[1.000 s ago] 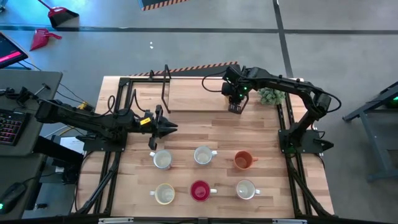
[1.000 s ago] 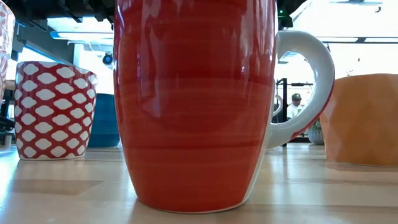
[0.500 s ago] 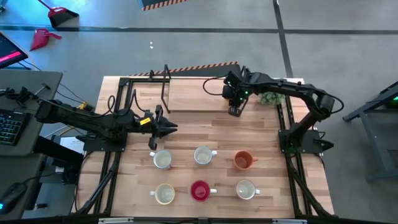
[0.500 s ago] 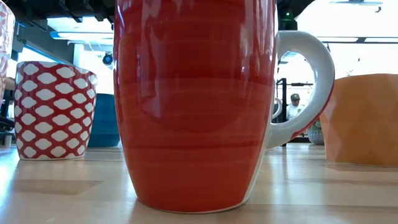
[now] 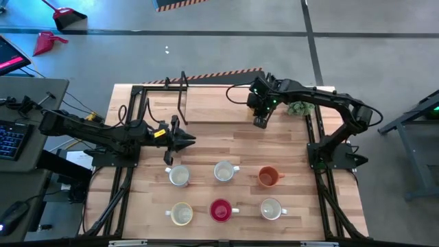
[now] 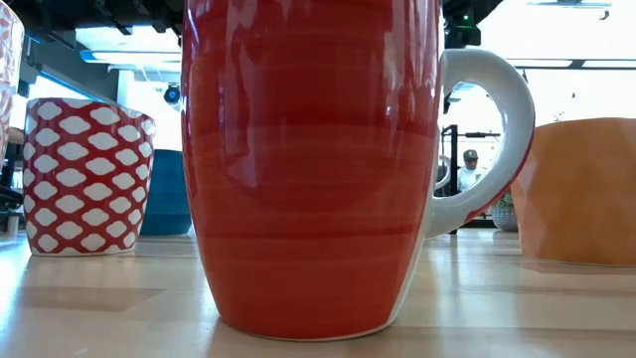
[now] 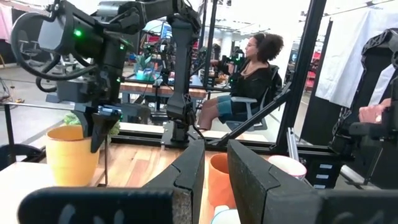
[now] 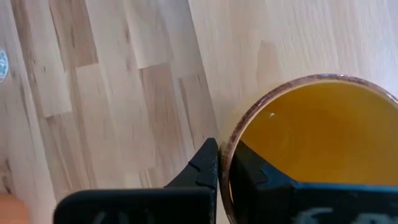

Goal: Place coffee mugs
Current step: Put the yellow mug on the shelf

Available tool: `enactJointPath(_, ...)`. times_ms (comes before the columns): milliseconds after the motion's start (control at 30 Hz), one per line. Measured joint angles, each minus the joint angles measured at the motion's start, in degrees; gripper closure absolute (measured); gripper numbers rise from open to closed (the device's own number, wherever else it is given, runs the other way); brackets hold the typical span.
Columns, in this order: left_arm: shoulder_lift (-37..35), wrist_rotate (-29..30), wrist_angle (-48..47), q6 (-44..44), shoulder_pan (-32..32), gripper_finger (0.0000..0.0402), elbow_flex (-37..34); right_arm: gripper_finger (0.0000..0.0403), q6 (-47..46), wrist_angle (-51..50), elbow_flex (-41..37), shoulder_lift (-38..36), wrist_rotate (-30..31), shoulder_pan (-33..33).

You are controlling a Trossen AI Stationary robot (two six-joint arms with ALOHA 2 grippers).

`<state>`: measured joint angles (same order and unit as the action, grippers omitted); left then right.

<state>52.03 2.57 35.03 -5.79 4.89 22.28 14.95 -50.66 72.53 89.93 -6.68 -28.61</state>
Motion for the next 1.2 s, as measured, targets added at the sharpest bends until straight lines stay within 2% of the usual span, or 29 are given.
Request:
enactJointPath(1000, 0.0, 0.0, 0.0, 0.0, 0.0, 0.0342, 0.0, 0.0402, 0.6, -1.6, 0.0, 0.0, 0.3, 0.0)
enactJointPath(1200, 0.0, 0.0, 0.0, 0.0, 0.0, 0.0342, 0.0, 0.0387, 1.0, -1.4, 0.0, 0.0, 0.9, 0.0)
